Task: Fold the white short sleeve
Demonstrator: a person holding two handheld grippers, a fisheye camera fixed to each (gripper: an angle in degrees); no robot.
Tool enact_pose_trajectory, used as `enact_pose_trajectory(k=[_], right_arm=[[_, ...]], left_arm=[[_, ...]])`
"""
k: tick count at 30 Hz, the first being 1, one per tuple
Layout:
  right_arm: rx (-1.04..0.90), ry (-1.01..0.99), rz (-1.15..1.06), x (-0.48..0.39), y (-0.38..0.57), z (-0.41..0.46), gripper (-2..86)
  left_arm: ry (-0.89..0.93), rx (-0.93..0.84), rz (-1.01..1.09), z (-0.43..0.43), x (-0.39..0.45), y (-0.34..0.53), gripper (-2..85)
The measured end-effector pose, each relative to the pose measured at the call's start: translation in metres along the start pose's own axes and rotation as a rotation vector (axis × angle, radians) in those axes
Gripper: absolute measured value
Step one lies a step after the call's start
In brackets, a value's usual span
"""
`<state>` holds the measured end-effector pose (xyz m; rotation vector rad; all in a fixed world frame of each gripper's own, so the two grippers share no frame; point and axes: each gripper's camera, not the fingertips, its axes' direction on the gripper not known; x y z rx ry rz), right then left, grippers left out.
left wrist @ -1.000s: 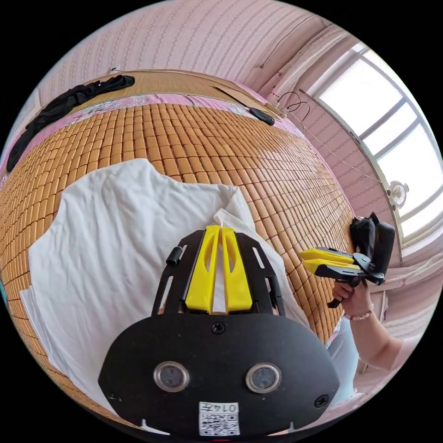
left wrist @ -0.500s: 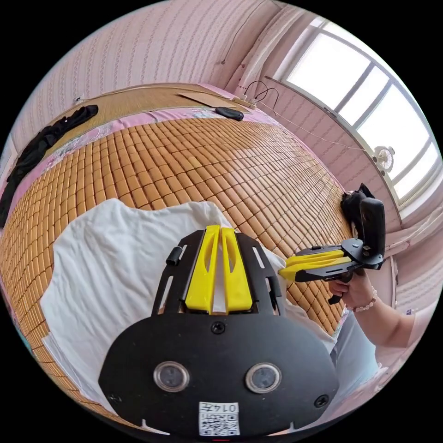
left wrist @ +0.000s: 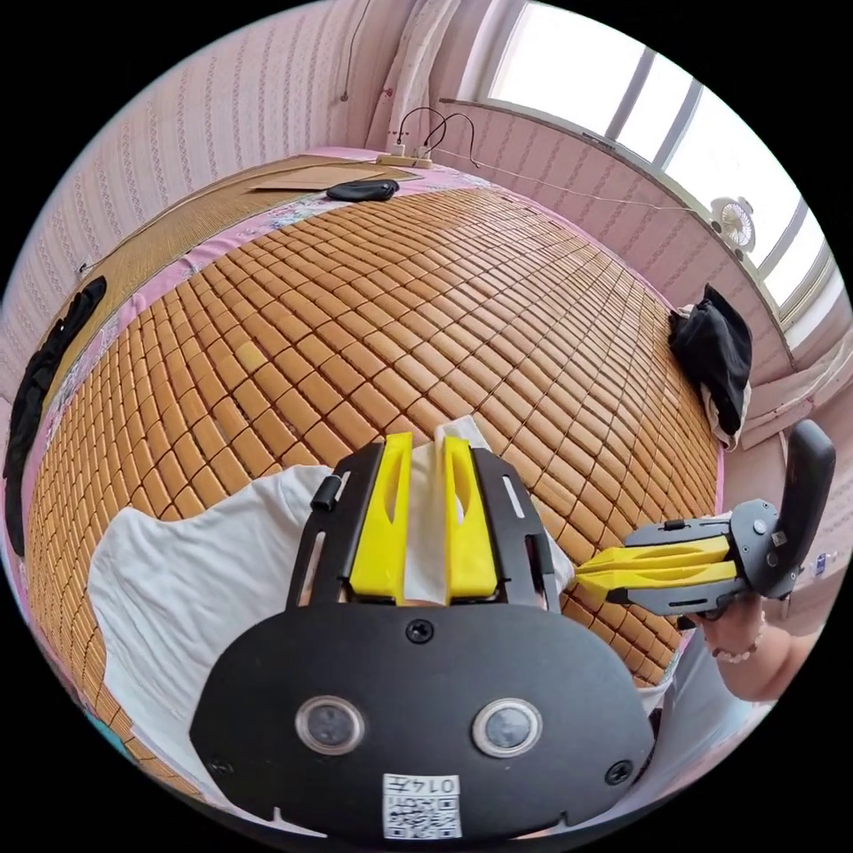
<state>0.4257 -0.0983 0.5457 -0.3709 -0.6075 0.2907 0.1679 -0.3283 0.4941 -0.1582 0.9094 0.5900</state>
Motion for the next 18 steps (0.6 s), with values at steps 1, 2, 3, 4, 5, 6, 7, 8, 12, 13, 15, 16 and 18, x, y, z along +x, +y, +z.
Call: enact_pose_trajectory(k=[1, 2, 3, 4, 5, 6, 7, 8, 12, 13, 15, 16, 18], right_arm=[[-0.002, 0.009, 0.003, -0.001, 0.000, 0.000, 0.5], [0.001, 0.021, 0.007, -0.003, 0.000, 0.000, 0.4], [0.014, 0.018, 0.002, -0.007, -0.001, 0.000, 0.3], [0.020, 0.012, -0.003, -0.009, -0.002, 0.000, 0.2], [0.031, 0.000, -0.018, -0.013, -0.007, 0.001, 0.1], [0.033, -0.008, -0.045, -0.020, -0.015, 0.004, 0.0], [0.033, -0.004, -0.059, -0.024, -0.020, 0.006, 0.0], [0.038, 0.019, -0.089, -0.031, -0.033, 0.011, -0.1], [0.067, 0.134, -0.115, -0.046, -0.090, 0.033, -0.2], [0.071, 0.143, -0.112, -0.047, -0.098, 0.038, -0.2], [-0.002, 0.175, -0.100, -0.046, -0.123, 0.066, -0.2], [-0.038, 0.182, -0.099, -0.046, -0.127, 0.074, -0.2], [-0.038, 0.218, -0.097, -0.050, -0.132, 0.082, -0.2]], left_arm=[[0.008, 0.028, -0.007, -0.010, -0.003, 0.004, 6.5], [0.013, 0.055, -0.009, -0.021, -0.007, 0.010, 6.8], [0.014, 0.069, -0.008, -0.027, -0.008, 0.013, 6.8], [0.010, 0.099, -0.008, -0.037, -0.012, 0.021, 6.8], [0.008, 0.116, 0.001, -0.046, -0.015, 0.028, 6.7], [0.003, 0.120, 0.006, -0.048, -0.016, 0.032, 6.5], [-0.017, 0.114, 0.009, -0.050, -0.019, 0.038, 6.1], [-0.047, 0.094, 0.001, -0.047, -0.022, 0.043, 5.4], [-0.101, 0.024, -0.060, -0.028, -0.032, 0.051, 5.2], [-0.119, 0.022, -0.080, -0.024, -0.034, 0.052, 5.2], [-0.158, 0.016, -0.106, -0.020, -0.038, 0.055, 5.2], [-0.166, 0.037, -0.112, -0.021, -0.039, 0.058, 5.0], [-0.178, 0.050, -0.117, -0.022, -0.040, 0.063, 4.9]])
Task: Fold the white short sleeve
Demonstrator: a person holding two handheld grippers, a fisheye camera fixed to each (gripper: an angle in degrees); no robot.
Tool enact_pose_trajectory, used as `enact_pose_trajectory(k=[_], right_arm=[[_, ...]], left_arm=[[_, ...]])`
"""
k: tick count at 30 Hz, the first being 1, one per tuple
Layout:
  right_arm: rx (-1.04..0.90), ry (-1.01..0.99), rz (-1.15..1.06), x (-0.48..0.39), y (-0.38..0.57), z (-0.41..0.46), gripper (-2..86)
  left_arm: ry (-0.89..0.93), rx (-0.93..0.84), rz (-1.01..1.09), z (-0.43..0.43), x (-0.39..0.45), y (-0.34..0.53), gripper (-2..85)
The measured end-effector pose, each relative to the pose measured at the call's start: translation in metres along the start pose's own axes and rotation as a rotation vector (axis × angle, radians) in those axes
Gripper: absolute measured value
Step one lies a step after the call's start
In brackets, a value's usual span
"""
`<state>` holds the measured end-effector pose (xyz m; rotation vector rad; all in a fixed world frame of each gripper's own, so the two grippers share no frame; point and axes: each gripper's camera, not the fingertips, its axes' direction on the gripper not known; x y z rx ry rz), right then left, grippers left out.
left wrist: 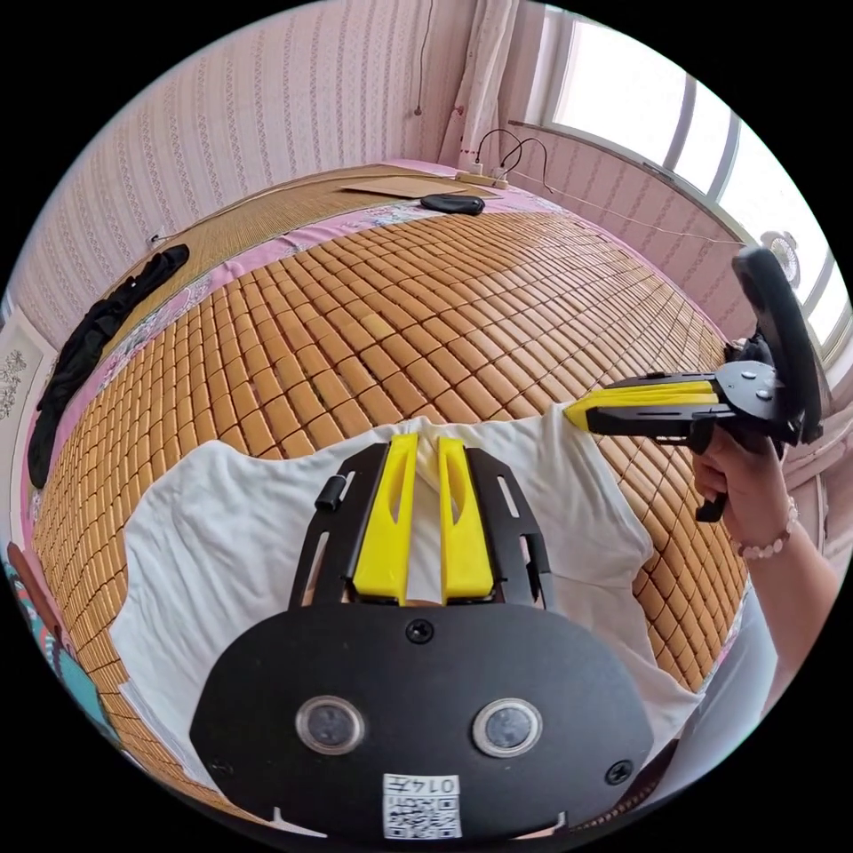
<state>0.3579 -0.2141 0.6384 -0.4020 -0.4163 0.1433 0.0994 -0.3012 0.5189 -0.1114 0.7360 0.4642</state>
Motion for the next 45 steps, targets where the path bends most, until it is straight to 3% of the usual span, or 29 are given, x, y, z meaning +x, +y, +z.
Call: enact_pose_trajectory(k=[7, 13, 17, 22, 25, 30, 35, 38, 45], right_arm=[[-0.007, 0.054, 0.013, -0.017, -0.006, 0.015, -0.3], [0.026, 0.007, -0.080, -0.067, -0.007, 0.003, -0.3], [-0.022, -0.102, -0.279, -0.149, -0.021, 0.011, -0.2], [-0.111, -0.212, -0.541, -0.291, -0.051, 0.047, -0.2], [-0.179, -0.301, -0.664, -0.388, -0.068, 0.080, 0.2], [-0.181, -0.245, -0.777, -0.526, -0.091, 0.142, 3.1], [-0.237, -0.174, -0.694, -0.586, -0.110, 0.191, 8.9], [-0.197, -0.088, -0.689, -0.607, -0.109, 0.207, 4.1], [-0.197, -0.106, -0.764, -0.642, -0.107, 0.220, 0.7]], left_arm=[[0.069, 0.046, -0.045, -0.015, -0.019, 0.017, 5.6], [0.151, 0.233, -0.094, -0.107, -0.051, 0.087, 6.0], [0.144, 0.295, -0.229, -0.185, -0.101, 0.206, 5.3], [-0.068, 0.114, -0.487, -0.234, -0.177, 0.325, 3.8], [-0.084, 0.051, -0.633, -0.239, -0.210, 0.368, 3.3], [-0.050, 0.134, -0.703, -0.238, -0.224, 0.385, 5.3], [-0.079, 0.163, -0.809, -0.231, -0.247, 0.387, 8.2], [-0.062, 0.149, -0.809, -0.229, -0.254, 0.389, 7.4], [0.003, 0.153, -0.776, -0.238, -0.261, 0.402, -0.2]])
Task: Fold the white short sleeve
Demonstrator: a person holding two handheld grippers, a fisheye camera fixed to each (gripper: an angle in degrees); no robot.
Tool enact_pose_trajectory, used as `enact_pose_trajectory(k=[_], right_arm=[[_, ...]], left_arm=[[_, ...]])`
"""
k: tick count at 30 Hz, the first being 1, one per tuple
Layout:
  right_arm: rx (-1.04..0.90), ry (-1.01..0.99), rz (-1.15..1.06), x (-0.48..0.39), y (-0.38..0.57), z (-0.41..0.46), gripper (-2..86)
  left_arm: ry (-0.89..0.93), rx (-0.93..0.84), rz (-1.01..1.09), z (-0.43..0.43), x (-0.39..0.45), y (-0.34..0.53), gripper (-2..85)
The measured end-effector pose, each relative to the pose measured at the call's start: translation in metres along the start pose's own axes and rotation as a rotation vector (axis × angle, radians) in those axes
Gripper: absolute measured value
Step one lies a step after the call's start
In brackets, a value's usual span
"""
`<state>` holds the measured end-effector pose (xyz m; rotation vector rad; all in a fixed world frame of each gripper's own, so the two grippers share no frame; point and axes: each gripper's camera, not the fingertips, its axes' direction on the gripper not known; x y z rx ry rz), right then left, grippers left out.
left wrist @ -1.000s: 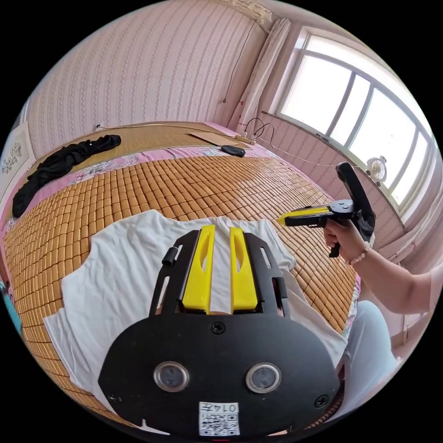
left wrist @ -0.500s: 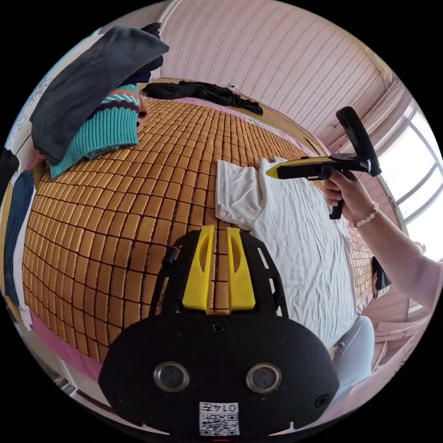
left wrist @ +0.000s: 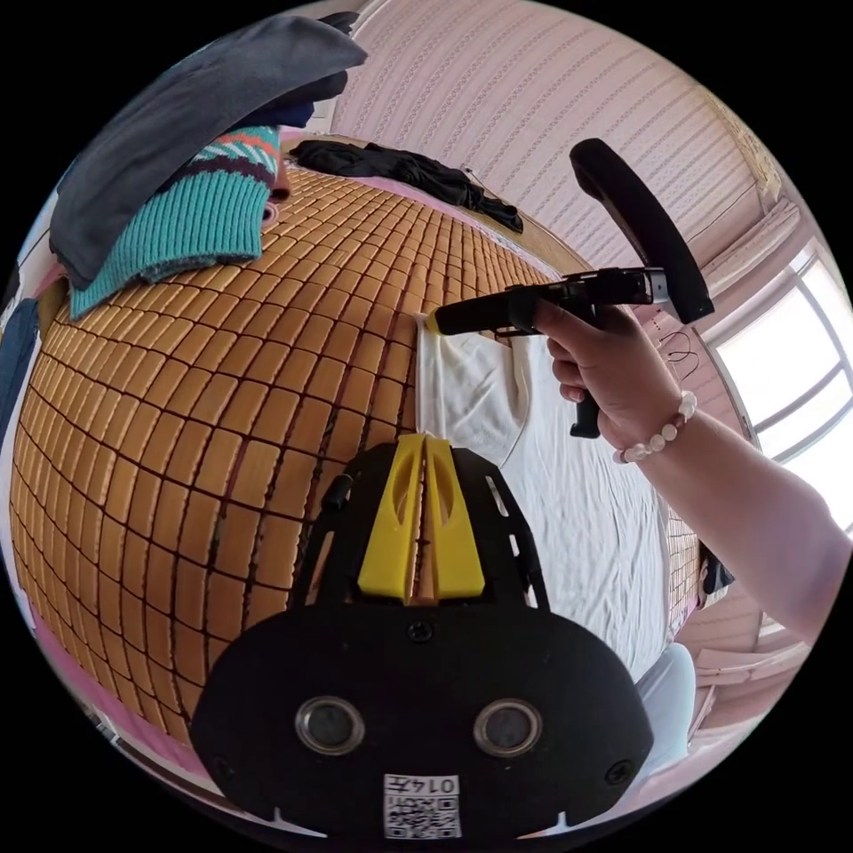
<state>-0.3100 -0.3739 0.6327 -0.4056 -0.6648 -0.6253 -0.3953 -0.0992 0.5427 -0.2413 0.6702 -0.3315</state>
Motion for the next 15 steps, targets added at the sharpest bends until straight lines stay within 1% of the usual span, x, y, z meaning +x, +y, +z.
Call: enact_pose_trajectory(k=[5, 8, 12, 15], right_arm=[[0.043, -0.065, -0.064, -0.015, -0.014, 0.004, 0.3], [0.044, -0.035, -0.093, -0.027, -0.023, 0.013, 0.3], [0.023, -0.001, -0.078, -0.030, -0.030, 0.024, 0.8], [0.044, -0.023, -0.033, -0.022, -0.031, 0.020, 1.8]], left_arm=[[-0.036, 0.026, 0.046, -0.021, 0.000, 0.015, -0.9], [-0.084, 0.023, 0.060, -0.024, -0.001, 0.025, -0.9], [-0.107, 0.029, 0.065, -0.032, -0.006, 0.027, -0.6], [-0.085, 0.080, 0.077, -0.042, -0.006, 0.023, 1.2]])
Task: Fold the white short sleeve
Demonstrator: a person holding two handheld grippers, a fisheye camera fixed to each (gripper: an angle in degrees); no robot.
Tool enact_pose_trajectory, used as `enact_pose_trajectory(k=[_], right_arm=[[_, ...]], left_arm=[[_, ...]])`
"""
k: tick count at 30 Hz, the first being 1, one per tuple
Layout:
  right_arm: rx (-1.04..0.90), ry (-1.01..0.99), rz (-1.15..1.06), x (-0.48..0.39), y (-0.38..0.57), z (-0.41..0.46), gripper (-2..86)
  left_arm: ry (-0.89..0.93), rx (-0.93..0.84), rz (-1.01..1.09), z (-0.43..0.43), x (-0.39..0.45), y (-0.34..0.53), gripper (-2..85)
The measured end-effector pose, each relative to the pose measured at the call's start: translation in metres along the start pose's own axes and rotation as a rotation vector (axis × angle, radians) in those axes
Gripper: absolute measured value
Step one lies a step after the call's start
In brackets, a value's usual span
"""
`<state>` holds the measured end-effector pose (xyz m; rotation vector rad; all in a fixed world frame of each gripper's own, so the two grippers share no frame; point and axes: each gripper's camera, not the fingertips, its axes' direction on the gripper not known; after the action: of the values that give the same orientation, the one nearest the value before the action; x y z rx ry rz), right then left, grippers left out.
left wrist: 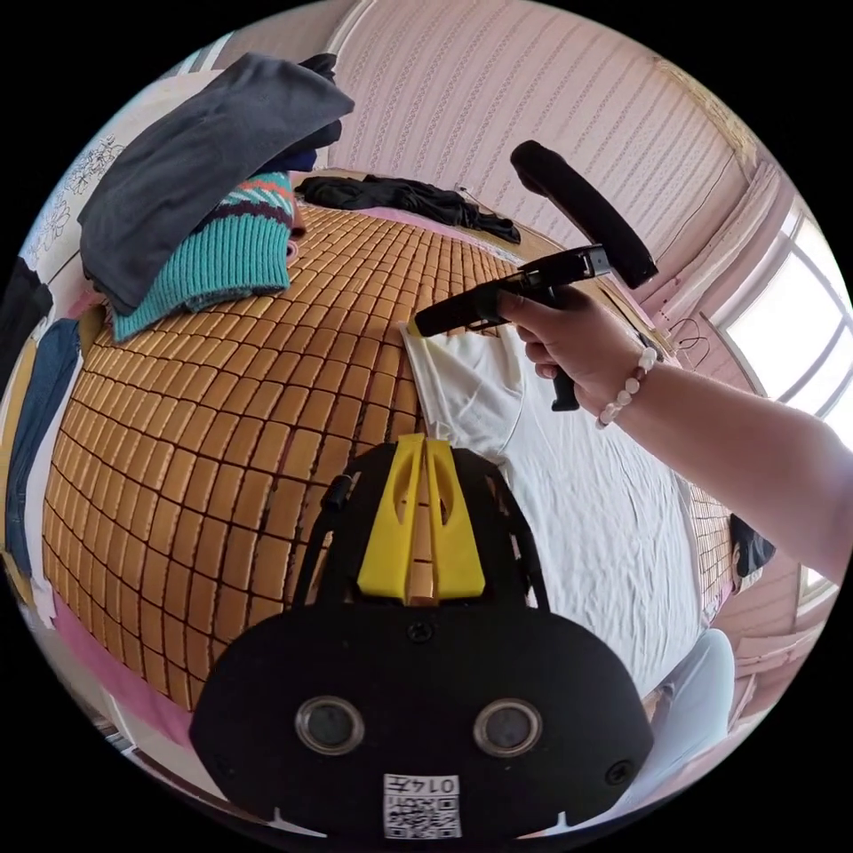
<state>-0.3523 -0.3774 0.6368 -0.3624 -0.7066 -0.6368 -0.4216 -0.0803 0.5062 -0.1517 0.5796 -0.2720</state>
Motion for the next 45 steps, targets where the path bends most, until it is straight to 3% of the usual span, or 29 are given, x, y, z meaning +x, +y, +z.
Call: enact_pose_trajectory(k=[4, 8, 11, 18, 29, 32, 39, 42, 45], right_arm=[[0.039, -0.024, 0.024, 0.004, 0.003, -0.008, 4.4], [0.024, -0.033, -0.008, -0.002, 0.005, -0.005, 7.5], [-0.054, -0.025, -0.001, -0.002, 0.004, 0.013, 6.7], [0.014, -0.134, 0.109, 0.008, 0.006, 0.016, 0.9], [0.129, -0.168, 0.096, 0.035, 0.039, -0.041, 2.8], [0.078, -0.187, 0.083, 0.032, 0.043, -0.038, 2.8], [-0.012, 0.047, -0.012, -0.010, 0.048, -0.010, 9.1], [0.031, 0.159, -0.032, -0.016, 0.061, -0.014, 3.8], [0.038, 0.087, 0.023, 0.003, 0.074, -0.026, 0.7]], left_arm=[[-0.022, -0.060, 0.014, 0.018, 0.002, -0.012, 6.4], [-0.014, -0.125, 0.100, 0.027, 0.006, -0.013, 0.9], [0.016, -0.126, 0.075, 0.024, -0.001, -0.012, -0.5], [0.001, -0.119, 0.057, 0.015, -0.010, 0.004, -0.7], [0.069, -0.026, -0.075, -0.005, -0.022, 0.025, 6.3], [0.094, -0.010, -0.098, -0.006, -0.017, 0.028, 7.4], [0.034, -0.057, -0.076, 0.018, -0.003, 0.025, 8.8], [0.011, -0.071, -0.036, 0.024, 0.003, 0.026, 4.6], [0.002, -0.038, -0.041, 0.023, 0.007, 0.028, 0.7]])
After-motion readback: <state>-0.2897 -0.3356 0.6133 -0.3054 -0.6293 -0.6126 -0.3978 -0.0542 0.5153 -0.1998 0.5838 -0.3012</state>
